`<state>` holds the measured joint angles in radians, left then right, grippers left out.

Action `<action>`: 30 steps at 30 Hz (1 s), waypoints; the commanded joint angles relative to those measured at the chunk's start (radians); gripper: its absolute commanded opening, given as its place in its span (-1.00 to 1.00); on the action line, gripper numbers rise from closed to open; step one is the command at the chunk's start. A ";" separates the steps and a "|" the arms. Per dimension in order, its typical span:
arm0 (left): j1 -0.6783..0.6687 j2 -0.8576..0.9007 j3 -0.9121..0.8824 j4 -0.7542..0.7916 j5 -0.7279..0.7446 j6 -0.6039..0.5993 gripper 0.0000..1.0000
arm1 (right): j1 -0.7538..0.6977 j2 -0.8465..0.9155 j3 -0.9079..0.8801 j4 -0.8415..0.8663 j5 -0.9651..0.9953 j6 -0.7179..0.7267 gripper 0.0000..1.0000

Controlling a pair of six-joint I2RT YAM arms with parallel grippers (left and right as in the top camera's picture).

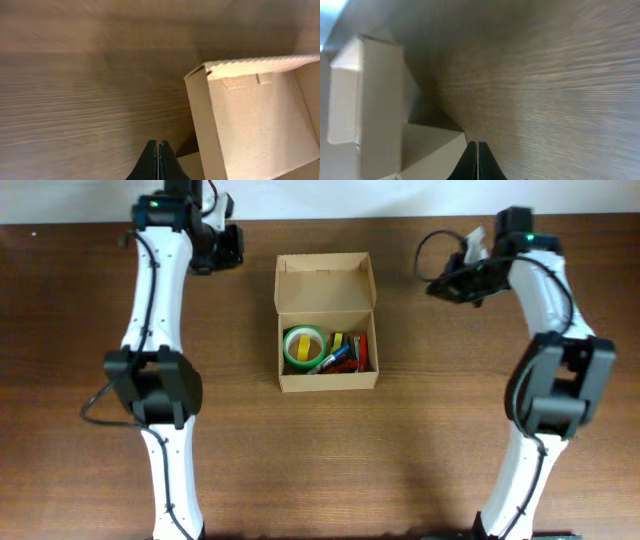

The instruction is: Pack container

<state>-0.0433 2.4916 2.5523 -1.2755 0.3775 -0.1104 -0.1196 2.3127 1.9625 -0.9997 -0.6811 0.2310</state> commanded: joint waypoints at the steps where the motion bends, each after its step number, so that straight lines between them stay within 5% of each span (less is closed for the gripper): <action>1: 0.017 0.036 -0.001 0.005 0.153 -0.010 -0.96 | 0.022 0.034 0.002 -0.008 -0.090 -0.058 -0.93; 16: 0.058 0.187 -0.002 0.029 0.438 -0.057 -0.96 | 0.100 0.069 0.002 0.000 -0.107 -0.162 -0.93; 30: 0.060 0.263 -0.010 0.006 0.625 0.011 -0.96 | 0.077 0.194 0.002 0.068 -0.535 -0.330 -0.93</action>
<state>0.0128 2.7369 2.5500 -1.2682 0.9459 -0.1345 -0.0353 2.4638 1.9621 -0.9443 -1.0573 -0.0532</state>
